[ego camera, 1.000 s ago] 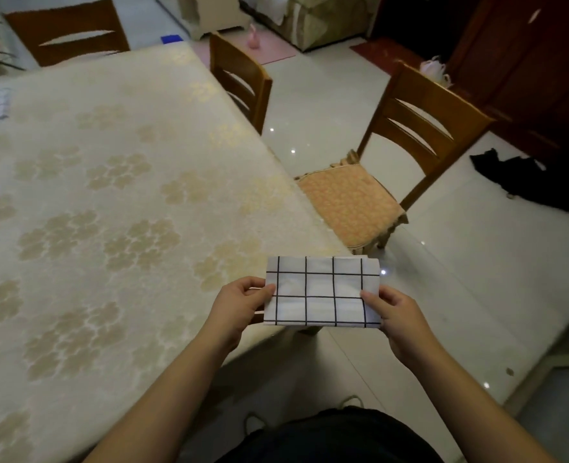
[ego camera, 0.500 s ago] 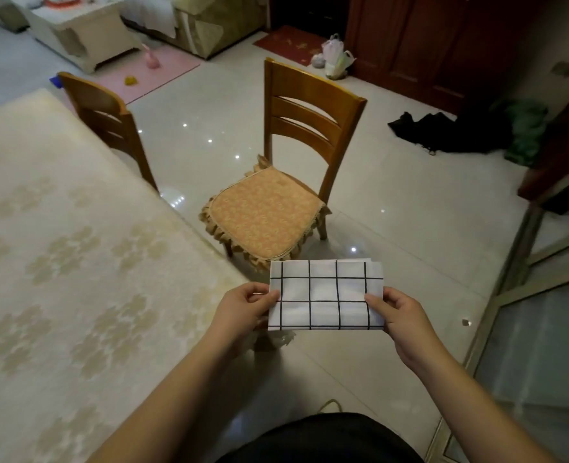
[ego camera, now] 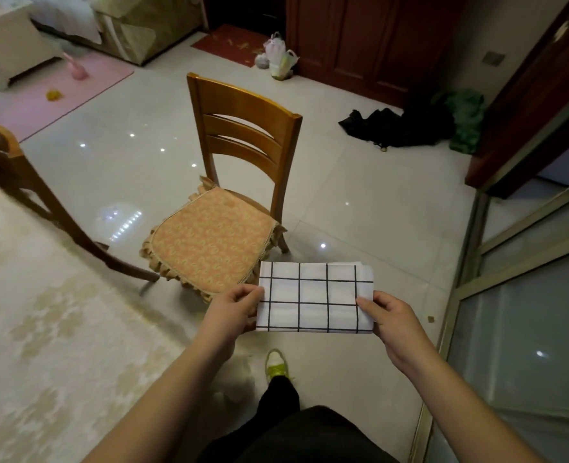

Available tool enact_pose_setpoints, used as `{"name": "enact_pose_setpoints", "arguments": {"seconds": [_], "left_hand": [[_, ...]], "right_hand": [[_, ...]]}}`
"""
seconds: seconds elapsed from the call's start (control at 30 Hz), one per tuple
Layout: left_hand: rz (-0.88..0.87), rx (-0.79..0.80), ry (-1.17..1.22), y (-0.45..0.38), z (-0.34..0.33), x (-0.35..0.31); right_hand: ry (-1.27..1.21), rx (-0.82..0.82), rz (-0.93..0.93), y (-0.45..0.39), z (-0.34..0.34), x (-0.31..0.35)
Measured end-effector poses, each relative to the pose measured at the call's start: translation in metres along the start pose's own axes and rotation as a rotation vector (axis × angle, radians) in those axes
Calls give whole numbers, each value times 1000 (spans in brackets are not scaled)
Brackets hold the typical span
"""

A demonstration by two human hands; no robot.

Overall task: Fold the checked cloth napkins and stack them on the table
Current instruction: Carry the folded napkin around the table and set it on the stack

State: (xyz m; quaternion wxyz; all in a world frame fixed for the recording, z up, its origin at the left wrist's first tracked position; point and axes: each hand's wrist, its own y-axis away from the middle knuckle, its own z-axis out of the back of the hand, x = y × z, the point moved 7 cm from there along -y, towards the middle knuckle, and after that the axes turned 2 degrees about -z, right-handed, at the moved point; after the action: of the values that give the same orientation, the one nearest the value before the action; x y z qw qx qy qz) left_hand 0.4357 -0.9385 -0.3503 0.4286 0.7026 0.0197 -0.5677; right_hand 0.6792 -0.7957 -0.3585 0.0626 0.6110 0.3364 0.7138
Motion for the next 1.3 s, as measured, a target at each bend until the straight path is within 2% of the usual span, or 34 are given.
{"name": "enact_pose_setpoints", "arguments": {"seconds": [0.43, 0.8, 1.1, 1.3], "left_hand": [[-115, 148, -102, -129, -51, -106], [-83, 196, -151, -219, -132, -160], [-45, 111, -198, -297, -232, -223], [-5, 74, -106, -337, -280, -260]], "right_hand": [[-18, -147, 43, -102, 11, 88], [-53, -196, 29, -200, 67, 124], [-68, -114, 10, -314, 137, 198], [-85, -60, 48, -381, 166, 263]]}}
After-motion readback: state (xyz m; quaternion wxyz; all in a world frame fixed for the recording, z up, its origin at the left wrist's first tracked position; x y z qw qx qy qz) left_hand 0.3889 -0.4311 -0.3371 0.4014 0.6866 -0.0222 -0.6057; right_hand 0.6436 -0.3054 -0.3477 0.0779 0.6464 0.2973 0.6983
